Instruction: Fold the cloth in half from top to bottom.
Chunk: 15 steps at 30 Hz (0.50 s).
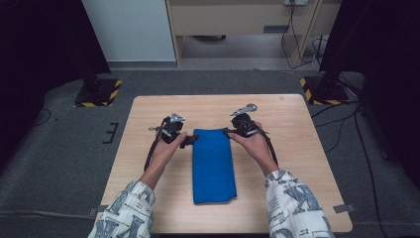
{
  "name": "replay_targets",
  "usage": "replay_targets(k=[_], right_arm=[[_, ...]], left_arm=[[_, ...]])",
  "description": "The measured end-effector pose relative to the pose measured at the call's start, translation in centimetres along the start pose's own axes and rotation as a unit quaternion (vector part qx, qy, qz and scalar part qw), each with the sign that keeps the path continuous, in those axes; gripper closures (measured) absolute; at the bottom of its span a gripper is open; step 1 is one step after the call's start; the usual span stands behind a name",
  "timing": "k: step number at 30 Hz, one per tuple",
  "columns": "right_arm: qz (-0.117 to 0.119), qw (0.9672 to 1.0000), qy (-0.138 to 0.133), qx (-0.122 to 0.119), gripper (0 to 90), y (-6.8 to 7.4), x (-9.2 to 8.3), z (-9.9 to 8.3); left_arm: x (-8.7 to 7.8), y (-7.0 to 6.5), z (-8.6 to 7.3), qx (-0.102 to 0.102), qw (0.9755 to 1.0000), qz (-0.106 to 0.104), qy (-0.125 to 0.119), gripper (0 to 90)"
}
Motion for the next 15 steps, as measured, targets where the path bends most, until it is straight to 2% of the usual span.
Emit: replay_targets(k=[6, 8, 15], right_arm=[[-0.016, 0.9998, 0.013, 0.004, 56.8, -1.2, 1.3, -0.5], [-0.02, 0.9997, 0.014, 0.006, 58.5, -1.4, 1.7, -0.5], [-0.019, 0.9995, 0.025, 0.0, 66.7, -1.5, 3.9, -0.8]], left_arm=[[-0.2, 0.1, -1.0, -0.01, 0.9999, -0.003, -0.003, 14.1], [-0.2, 0.2, -1.5, -0.018, 0.9998, -0.005, 0.0, 14.1], [-1.0, 0.4, -2.1, -0.02, 0.9998, -0.003, 0.001, 14.1]])
Point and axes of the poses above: each handheld gripper's, and its own axes: x roughly forward along the jaws, z roughly out of its top, y roughly to its left, the point moved 7 cm from there along x, roughly forward along the jaws, and after that the axes turned 14 degrees about -y, right-handed, at the moved point
